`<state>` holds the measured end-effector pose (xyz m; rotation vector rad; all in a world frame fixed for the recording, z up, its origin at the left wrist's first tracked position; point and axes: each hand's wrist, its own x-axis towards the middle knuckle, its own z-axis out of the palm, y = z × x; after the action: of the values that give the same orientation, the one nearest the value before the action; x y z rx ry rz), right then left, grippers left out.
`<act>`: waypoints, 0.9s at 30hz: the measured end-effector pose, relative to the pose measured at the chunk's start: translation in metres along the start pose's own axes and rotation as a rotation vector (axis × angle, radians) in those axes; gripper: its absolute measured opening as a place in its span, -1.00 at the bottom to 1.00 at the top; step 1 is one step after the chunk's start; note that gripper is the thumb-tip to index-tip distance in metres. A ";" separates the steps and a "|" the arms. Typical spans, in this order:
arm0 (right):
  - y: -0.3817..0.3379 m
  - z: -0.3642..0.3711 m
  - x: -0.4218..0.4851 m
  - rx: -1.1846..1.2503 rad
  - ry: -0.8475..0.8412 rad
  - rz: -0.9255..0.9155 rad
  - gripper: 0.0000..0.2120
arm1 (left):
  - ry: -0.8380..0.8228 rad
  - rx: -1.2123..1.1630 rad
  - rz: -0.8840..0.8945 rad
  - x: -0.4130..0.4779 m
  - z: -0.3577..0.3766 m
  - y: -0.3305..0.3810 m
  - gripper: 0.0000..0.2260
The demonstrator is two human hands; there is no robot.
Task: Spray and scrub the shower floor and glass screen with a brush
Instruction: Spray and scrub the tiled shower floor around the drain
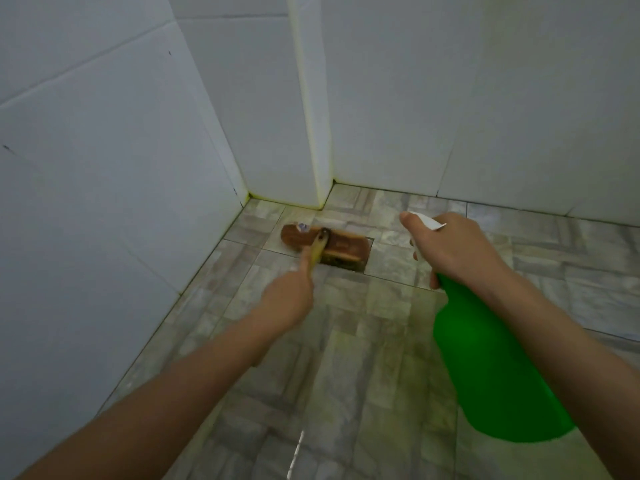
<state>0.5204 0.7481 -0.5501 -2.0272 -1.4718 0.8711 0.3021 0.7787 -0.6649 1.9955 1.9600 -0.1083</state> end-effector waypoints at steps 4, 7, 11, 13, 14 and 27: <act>-0.001 -0.006 0.000 0.032 0.009 0.000 -0.47 | -0.026 -0.026 -0.033 0.060 -0.023 0.023 -0.42; -0.003 -0.009 0.001 0.059 0.020 -0.010 -0.47 | -0.047 -0.049 -0.006 0.022 -0.008 0.030 -0.42; -0.002 -0.010 0.002 0.037 0.034 -0.010 -0.47 | -0.044 -0.033 0.052 -0.025 0.009 0.013 -0.46; -0.003 -0.008 0.002 0.025 0.029 -0.013 -0.47 | -0.016 0.036 0.045 0.009 -0.001 0.012 -0.47; -0.004 -0.008 0.001 0.024 0.028 -0.015 -0.47 | -0.015 0.028 0.022 0.028 -0.008 0.016 -0.46; -0.027 0.014 -0.021 -0.002 -0.047 -0.053 -0.49 | 0.027 0.001 -0.079 -0.040 0.010 -0.037 -0.49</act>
<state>0.4878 0.7362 -0.5360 -1.9719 -1.5452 0.9014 0.2655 0.7377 -0.6694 1.9300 2.0560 -0.1016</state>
